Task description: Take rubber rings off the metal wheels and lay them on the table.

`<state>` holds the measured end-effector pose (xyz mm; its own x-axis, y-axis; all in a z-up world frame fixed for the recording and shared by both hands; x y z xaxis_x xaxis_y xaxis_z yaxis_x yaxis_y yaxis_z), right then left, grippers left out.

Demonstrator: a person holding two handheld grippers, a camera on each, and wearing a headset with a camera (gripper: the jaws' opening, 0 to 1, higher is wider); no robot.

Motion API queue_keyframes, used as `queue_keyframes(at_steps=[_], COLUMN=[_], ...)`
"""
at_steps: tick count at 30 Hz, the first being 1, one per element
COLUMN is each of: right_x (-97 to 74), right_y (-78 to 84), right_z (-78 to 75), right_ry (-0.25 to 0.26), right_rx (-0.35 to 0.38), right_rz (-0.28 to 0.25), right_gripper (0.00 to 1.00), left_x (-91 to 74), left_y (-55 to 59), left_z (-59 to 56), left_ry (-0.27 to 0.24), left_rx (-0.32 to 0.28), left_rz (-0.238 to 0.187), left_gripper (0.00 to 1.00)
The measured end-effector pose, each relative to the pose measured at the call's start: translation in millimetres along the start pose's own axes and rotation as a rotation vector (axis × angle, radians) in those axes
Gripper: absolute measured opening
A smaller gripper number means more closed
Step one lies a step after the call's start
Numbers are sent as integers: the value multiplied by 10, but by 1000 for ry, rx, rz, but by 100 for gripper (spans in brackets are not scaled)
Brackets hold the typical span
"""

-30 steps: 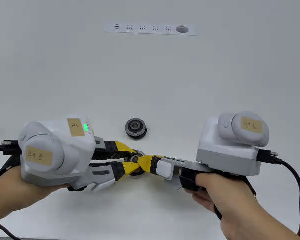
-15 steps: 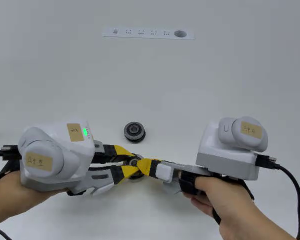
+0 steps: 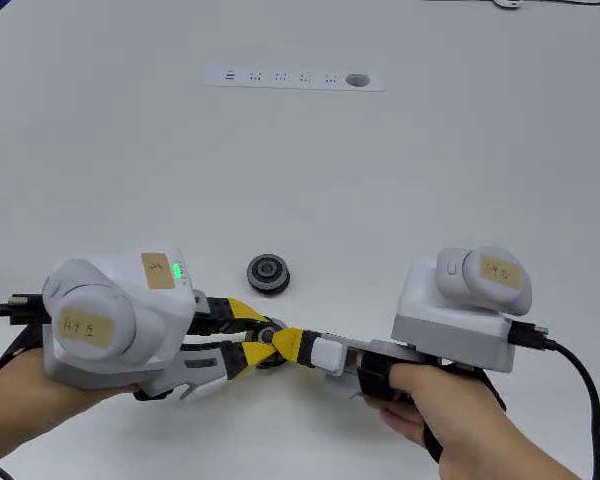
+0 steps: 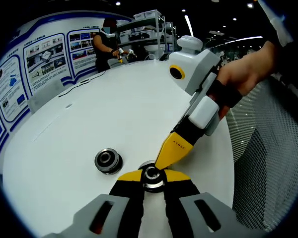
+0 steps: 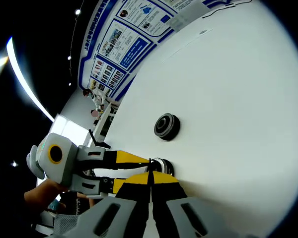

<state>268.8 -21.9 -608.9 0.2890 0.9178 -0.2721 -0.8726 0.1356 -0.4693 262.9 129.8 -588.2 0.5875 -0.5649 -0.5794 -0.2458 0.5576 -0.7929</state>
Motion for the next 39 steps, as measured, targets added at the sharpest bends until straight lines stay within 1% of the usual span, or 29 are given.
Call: queue_keyframes(at_steps=[3,6,9,11,14,16,20,22,24,25,26,28,32,34,37,39], right_x=[9,20,37,45,41,19,-77,-161,-237,-293,-327,-413,-547,-592,-637,-655], right_y=[1,5,7,5,-19,-55,-148,-204,-235,-251,-258,-262,-222,-201,-171,-165], right_z=[10,22,40,55,88,111,105,63,18,-27,-55,-131,-280,-322,-373,-387], right_ry=[-7,-17,-33,-41,-65,-80,-82,-66,-48,-27,-22,12,78,96,137,145], right_rx=[2,7,14,14,27,34,54,71,80,92,98,135,170,191,203,207], right_rz=[1,3,3,2,-21,-45,-100,-139,-164,-183,-197,-236,-251,-265,-258,-267], right_gripper=[1,1,1,1,1,1,1,1,1,1,1,1,1,1,2,2], left_x=[-54,-103,-151,-190,-244,-268,-269,-246,-215,-188,-170,-120,-39,-15,5,11], left_y=[-6,-7,0,3,5,3,-10,-28,-51,-67,-75,-92,-95,-87,-76,-70], left_z=[-7,8,42,78,124,153,177,177,170,165,161,144,106,89,57,42], left_ry=[-2,-17,-29,-47,-70,-84,-99,-101,-99,-97,-93,-82,-65,-53,-41,-35], left_rx=[-13,-16,-20,-27,-36,-45,-48,-47,-48,-45,-45,-46,-31,-32,-29,-29], left_rz=[-12,-17,-18,-23,-27,-31,-34,-38,-44,-47,-50,-53,-44,-39,-30,-25], left_gripper=[16,18,18,18,18,18,18,19,20,21,21,21,23,23,22,22])
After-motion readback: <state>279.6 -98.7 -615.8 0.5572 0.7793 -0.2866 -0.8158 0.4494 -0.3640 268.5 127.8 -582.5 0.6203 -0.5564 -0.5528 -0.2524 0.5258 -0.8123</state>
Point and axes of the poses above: the centre of the closed fingertips' face, and the gripper's own axes: x roughly forward along the fingers, z roughly to its left, y roughly out of its underside, the point moved 10 cm from there along -x, roughly backward along the fingers, and after that the axes turned 13 degrees about -y, right-handed, at the moved point
